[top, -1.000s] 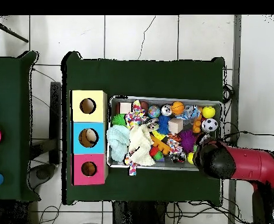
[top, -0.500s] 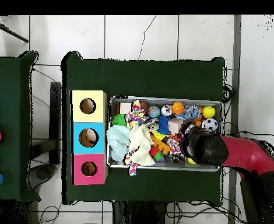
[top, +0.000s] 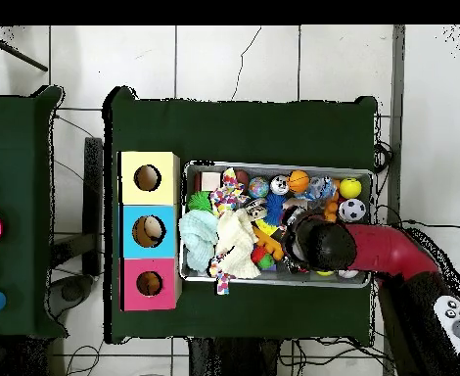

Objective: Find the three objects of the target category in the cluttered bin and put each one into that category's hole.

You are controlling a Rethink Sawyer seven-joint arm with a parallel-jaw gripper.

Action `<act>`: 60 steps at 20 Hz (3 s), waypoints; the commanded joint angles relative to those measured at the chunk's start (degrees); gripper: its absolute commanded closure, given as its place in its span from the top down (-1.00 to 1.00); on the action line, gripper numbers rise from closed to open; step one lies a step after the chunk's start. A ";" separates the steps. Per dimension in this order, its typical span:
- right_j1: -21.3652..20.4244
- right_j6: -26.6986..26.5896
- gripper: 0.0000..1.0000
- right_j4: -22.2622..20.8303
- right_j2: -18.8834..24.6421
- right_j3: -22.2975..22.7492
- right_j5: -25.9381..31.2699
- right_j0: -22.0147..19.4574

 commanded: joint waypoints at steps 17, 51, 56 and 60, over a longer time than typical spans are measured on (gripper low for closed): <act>9.77 -3.96 1.00 -14.18 -5.30 -3.88 -5.54 5.00; 8.84 -4.08 1.00 -17.00 -2.88 -7.77 -7.45 2.02; 7.34 -4.41 1.00 -16.35 -3.08 -7.40 -5.66 2.35; 4.50 -6.10 1.00 -14.82 -3.72 -7.24 -0.01 3.50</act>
